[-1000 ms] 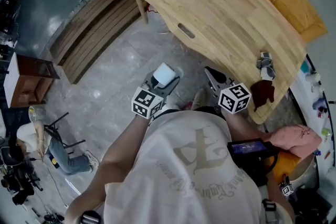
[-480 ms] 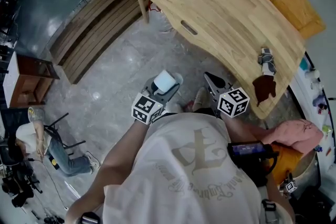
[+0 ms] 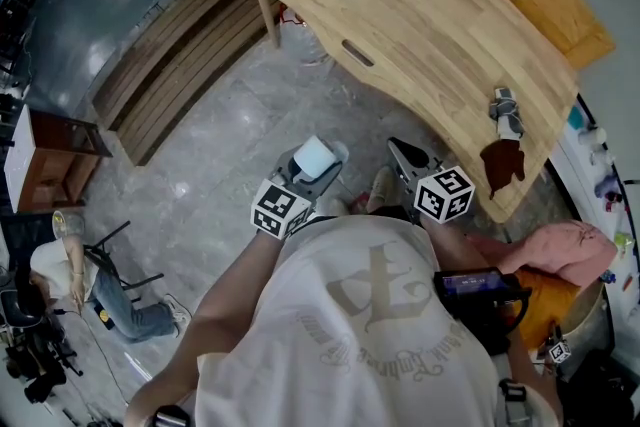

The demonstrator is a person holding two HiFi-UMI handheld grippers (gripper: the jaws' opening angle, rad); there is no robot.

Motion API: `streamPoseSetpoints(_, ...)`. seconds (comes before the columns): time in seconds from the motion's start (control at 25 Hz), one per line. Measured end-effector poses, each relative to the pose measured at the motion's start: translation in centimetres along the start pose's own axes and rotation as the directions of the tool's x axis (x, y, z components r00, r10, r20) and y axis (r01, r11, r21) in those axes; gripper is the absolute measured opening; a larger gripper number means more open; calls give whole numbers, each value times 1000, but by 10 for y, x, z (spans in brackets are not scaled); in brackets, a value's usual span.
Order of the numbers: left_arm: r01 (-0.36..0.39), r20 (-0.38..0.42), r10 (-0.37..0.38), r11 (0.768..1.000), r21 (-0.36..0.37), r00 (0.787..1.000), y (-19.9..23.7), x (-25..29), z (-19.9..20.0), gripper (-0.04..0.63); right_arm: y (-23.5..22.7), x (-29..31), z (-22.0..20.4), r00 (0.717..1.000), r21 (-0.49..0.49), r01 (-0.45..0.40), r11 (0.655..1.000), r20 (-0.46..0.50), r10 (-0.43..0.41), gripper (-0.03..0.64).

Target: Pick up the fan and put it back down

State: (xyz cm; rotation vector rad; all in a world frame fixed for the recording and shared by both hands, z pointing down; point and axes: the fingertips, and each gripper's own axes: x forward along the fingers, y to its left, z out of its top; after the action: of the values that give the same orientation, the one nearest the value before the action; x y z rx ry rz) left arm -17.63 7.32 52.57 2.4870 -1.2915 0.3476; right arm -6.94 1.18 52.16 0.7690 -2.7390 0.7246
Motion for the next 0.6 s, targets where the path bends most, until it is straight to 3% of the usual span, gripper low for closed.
streamPoseSetpoints(0.6, 3, -13, -3, 1000, 11, 1000, 10, -6, -5, 236, 6, 4, -2, 1000, -8, 22, 1000, 11, -22, 14)
